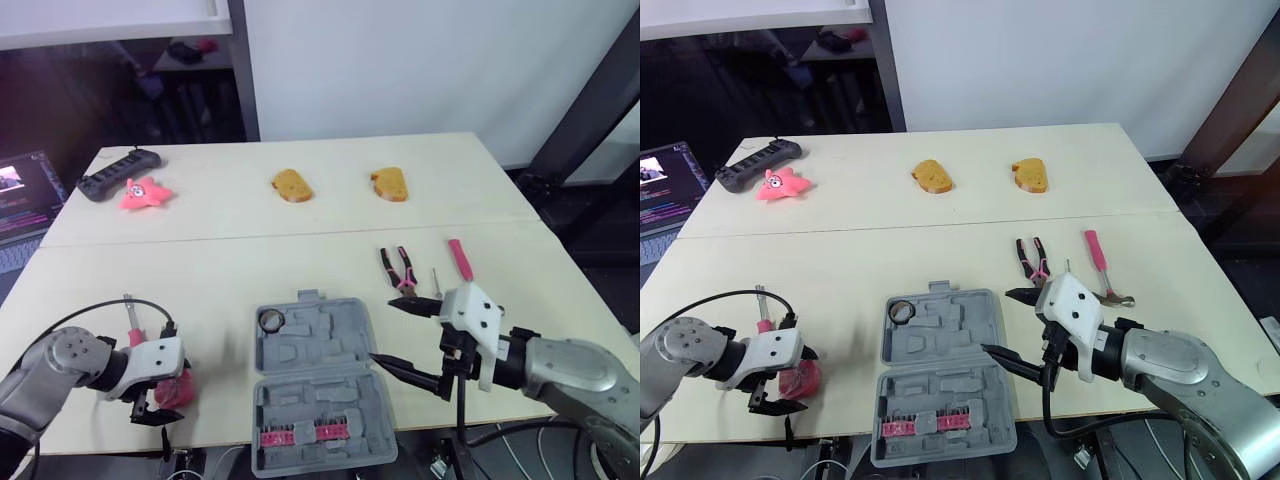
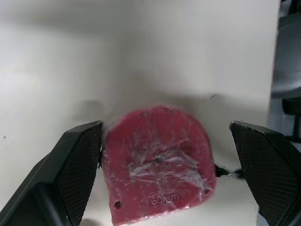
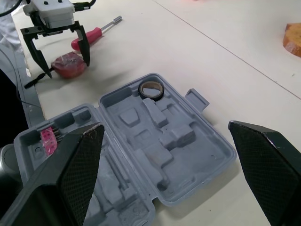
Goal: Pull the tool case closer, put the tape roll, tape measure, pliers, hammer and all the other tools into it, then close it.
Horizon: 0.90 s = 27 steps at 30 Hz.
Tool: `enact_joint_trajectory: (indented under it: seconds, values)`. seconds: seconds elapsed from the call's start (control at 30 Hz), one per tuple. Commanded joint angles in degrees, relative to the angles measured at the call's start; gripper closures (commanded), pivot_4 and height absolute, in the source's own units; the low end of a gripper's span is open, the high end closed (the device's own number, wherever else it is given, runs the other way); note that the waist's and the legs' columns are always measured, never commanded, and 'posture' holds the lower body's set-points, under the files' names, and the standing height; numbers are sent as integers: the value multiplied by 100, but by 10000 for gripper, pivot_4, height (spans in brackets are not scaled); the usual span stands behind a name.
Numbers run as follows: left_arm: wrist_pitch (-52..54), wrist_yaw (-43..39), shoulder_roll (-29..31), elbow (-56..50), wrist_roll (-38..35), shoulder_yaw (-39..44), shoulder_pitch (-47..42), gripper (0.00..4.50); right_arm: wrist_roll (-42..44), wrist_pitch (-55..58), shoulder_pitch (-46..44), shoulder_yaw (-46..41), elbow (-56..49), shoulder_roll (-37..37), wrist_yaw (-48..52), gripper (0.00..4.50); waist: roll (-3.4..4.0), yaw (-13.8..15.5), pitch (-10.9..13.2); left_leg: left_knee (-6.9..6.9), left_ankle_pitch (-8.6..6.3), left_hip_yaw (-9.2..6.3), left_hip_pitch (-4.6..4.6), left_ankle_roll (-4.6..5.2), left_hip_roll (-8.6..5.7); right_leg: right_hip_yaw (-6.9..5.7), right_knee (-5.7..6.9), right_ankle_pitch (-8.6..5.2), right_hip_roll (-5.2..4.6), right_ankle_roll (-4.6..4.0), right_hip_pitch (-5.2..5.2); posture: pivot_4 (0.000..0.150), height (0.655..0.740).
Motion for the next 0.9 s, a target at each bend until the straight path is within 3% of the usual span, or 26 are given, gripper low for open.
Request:
enact_joint_trajectory:
  seconds: [0.03, 0.1, 0.2, 0.47, 0.77, 0.9]
  values:
    - [-21, 44, 40, 99, 109, -62, 2, 272, 74, -40, -48, -165, -187, -10, -30, 0, 0, -11, 0, 0, 0, 0, 0, 0, 0, 0, 0, 0, 0, 0, 0, 1500, 7400]
    - [-82, 70, 32, 167, 171, -91, 4, 2684, 71, -35, -52, -169, -186, -4, -30, 0, 0, -18, 0, 0, 0, 1, 2, 0, 0, 0, 1, 0, 1, 0, 0, 1500, 7400]
    - [-153, 108, 23, 224, 216, -114, 2, 12633, 75, -34, -57, -180, -187, 0, -30, 0, 3, -6, -1, 0, 0, 1, 2, 0, 0, 0, 1, 1, 1, 1, 0, 1500, 7400]
    - [-314, 206, -68, 226, 154, -52, -93, 12938, 83, -38, -61, -204, -165, -4, 0, 0, 9, -1, -4, 0, 0, 1, 5, 0, 0, 0, 2, 1, 0, 1, 5, 1500, 7400]
    - [528, -513, 42, -312, -700, 168, -1294, 12938, 40, -71, -30, -176, -116, 6, 45, 0, -6, 8, 5, 11, 0, -4, -2, 0, -4, -2, 1, 1, -1, 1, 10, 1500, 7400]
    - [593, -620, 56, -410, -734, 85, -1353, 12938, 4, -75, -138, -72, -77, 21, 42, 0, 1, -63, 7, 8, -3, -1, 6, 5, -3, 1, 4, 2, 2, 3, 9, 1500, 7400]
